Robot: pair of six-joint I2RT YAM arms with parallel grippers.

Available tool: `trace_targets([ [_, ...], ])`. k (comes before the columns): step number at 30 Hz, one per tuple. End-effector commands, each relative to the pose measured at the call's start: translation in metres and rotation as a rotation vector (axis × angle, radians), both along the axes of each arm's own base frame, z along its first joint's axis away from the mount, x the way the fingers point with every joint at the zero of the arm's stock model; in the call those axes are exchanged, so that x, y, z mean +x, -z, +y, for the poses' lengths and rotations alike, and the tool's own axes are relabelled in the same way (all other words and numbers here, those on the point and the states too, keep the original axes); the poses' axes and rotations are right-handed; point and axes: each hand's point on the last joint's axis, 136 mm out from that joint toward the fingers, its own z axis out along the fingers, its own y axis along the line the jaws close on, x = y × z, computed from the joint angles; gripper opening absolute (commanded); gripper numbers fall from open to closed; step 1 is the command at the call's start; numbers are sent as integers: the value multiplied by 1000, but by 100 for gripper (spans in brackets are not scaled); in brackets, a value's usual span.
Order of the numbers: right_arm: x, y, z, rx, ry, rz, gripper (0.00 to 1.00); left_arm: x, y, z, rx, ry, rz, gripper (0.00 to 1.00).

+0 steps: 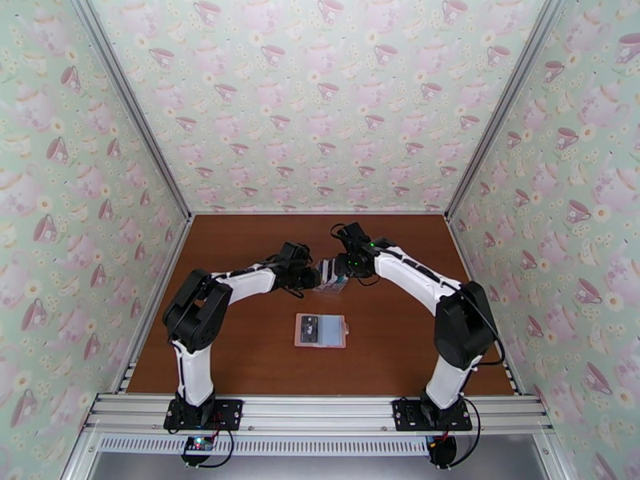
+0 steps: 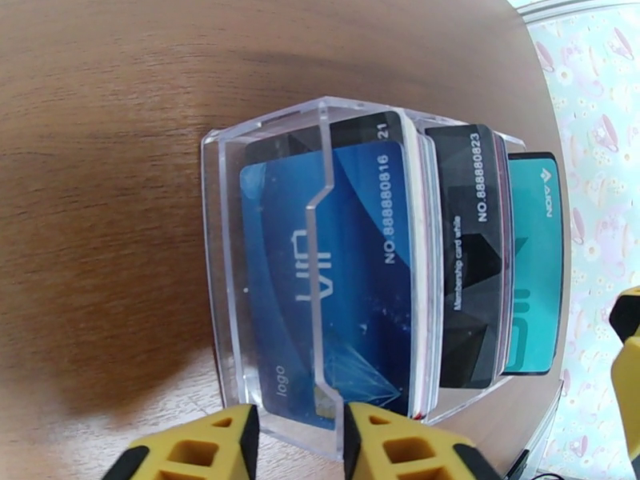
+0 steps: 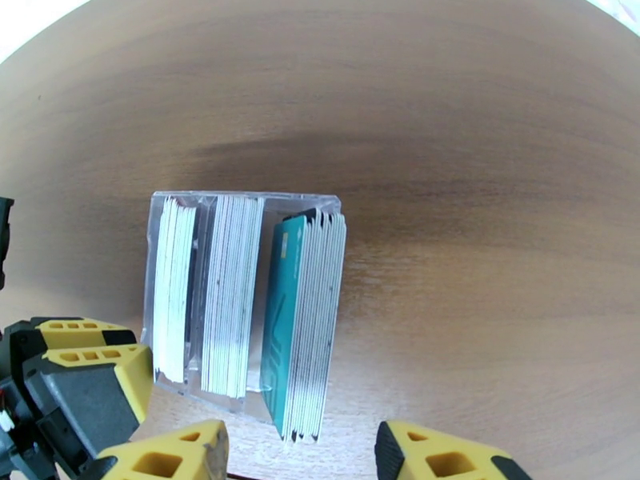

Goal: Put the credit cards into the card holder

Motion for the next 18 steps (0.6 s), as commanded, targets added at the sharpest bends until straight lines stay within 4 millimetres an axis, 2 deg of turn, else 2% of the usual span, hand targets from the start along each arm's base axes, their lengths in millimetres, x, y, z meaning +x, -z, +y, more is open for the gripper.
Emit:
trace_targets([
  [1,8,1,-7,-62,-3,-1,54,-7,11,4,-11,-13,34,32],
  [18,14,32,-6,-121,-29,53,54,-15,8,-2,-45,-18,41,32],
])
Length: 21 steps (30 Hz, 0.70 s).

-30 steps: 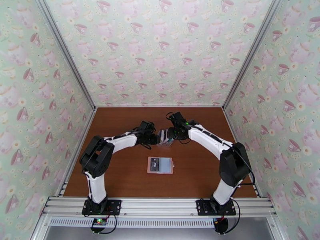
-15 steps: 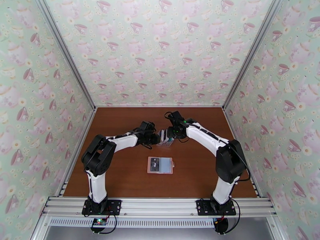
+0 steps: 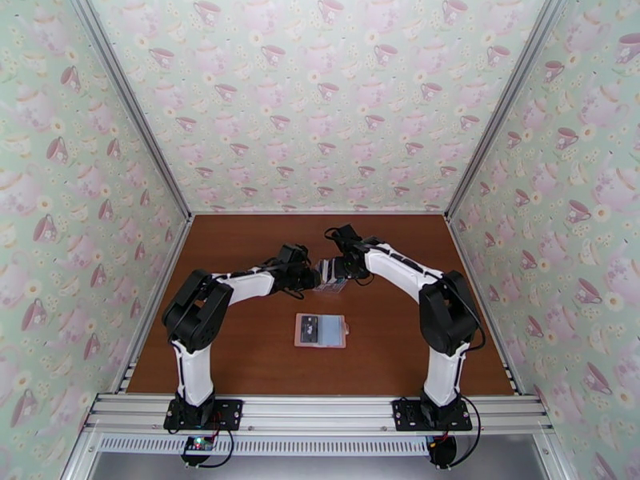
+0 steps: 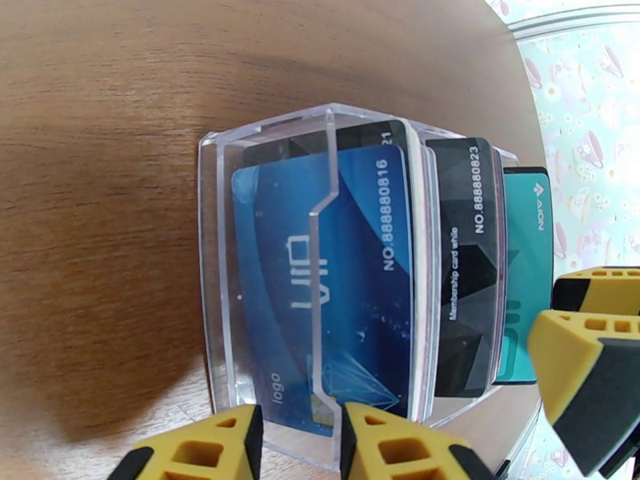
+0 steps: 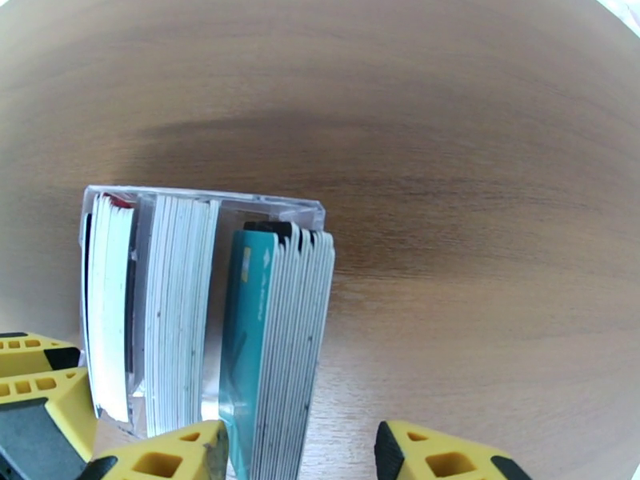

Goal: Put the credit cards into the card holder

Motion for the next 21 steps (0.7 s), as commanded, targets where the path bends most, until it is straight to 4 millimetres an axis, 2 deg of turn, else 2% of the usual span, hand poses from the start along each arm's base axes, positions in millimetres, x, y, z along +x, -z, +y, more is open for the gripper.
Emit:
trace_targets([
  [1,6,-1,-2,-17,-7,-3,54,-14,6,3,16,10,37,32],
  [17,5,14,0,-27,-29,38,54,-12,6,1,22,15,41,32],
  [21,7,10,-4,-32,-22,30,53,-12,5,1,24,16,40,32],
])
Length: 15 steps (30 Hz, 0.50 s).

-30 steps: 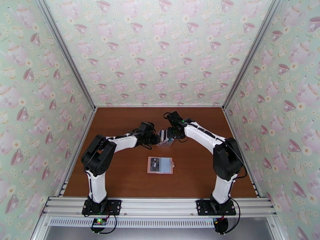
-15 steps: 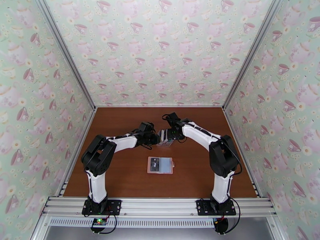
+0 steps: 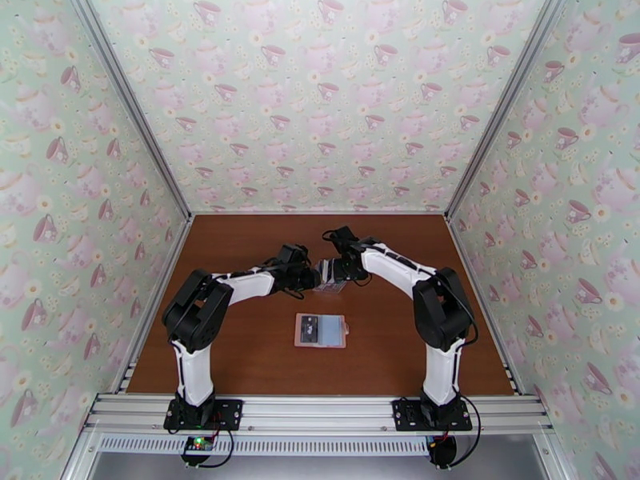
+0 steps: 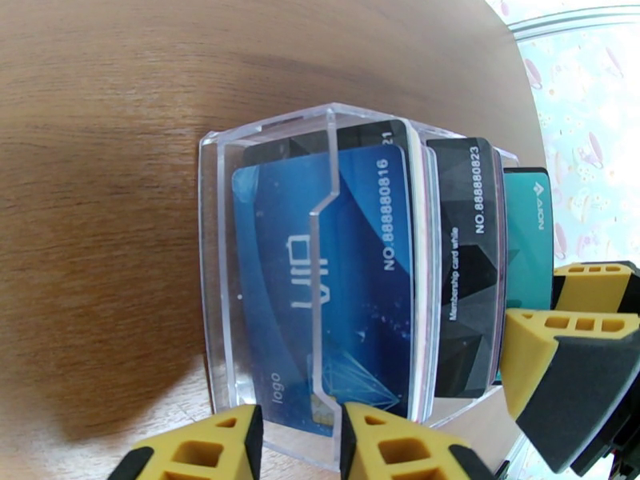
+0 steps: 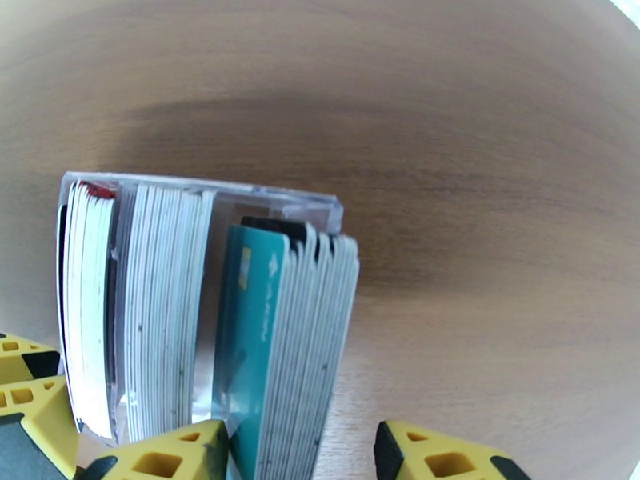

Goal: Put the credit cards into the card holder

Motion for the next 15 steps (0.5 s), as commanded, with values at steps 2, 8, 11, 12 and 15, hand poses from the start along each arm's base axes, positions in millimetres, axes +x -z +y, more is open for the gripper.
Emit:
trace_targets([
  [2,5,-8,-6,-13,0,-9,54,-11,4,2,24,13,38,32],
  [8,8,-16,-12,-19,5,-22,54,-11,5,1,24,12,40,31],
  [11,8,-20,-13,-19,6,-29,54,-11,5,1,24,13,39,31],
  [12,9,-22,-13,-17,6,-35,54,-11,4,1,24,13,38,31],
  [15,8,-26,-14,-19,5,-40,53,-10,4,1,25,10,37,31],
])
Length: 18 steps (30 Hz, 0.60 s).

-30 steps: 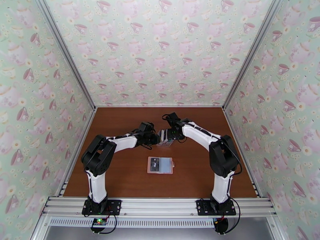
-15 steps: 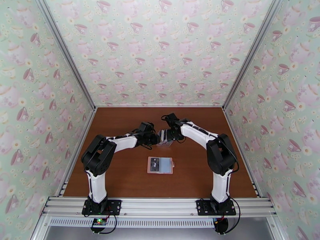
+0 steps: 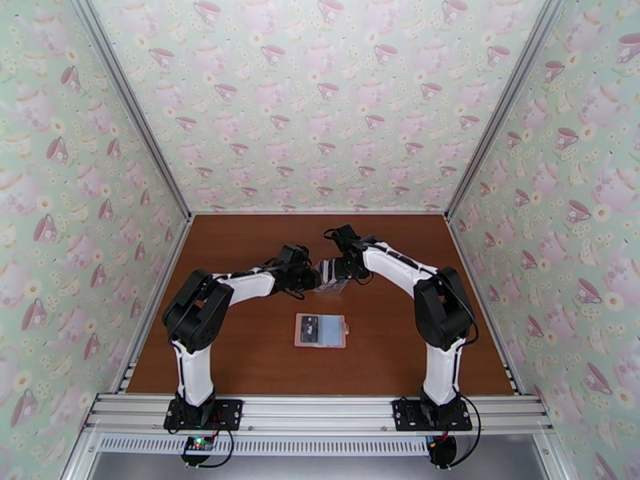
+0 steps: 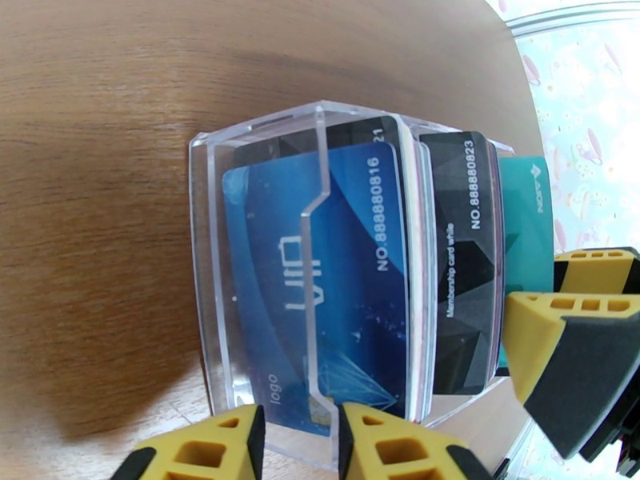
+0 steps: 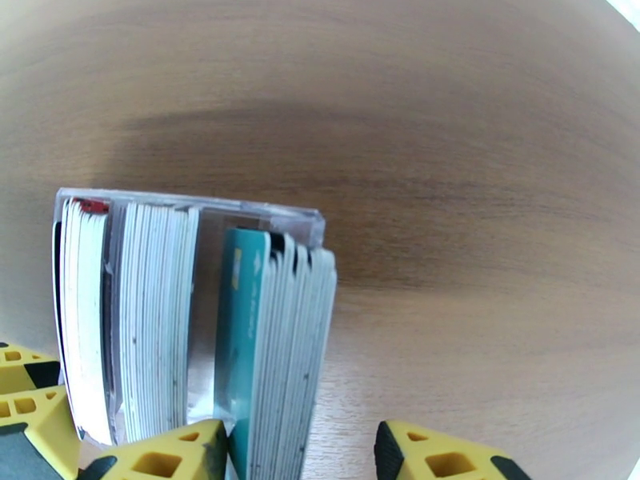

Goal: Put the credit cards into the card holder

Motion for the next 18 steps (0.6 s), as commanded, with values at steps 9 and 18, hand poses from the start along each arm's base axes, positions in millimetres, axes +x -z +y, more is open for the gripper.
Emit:
trace_targets([
  [9,5,-28,-12,-20,8,-44,51,-9,5,3,26,6,39,31],
  [18,5,-38,-10,-10,1,-58,43,-9,6,2,22,8,39,31],
])
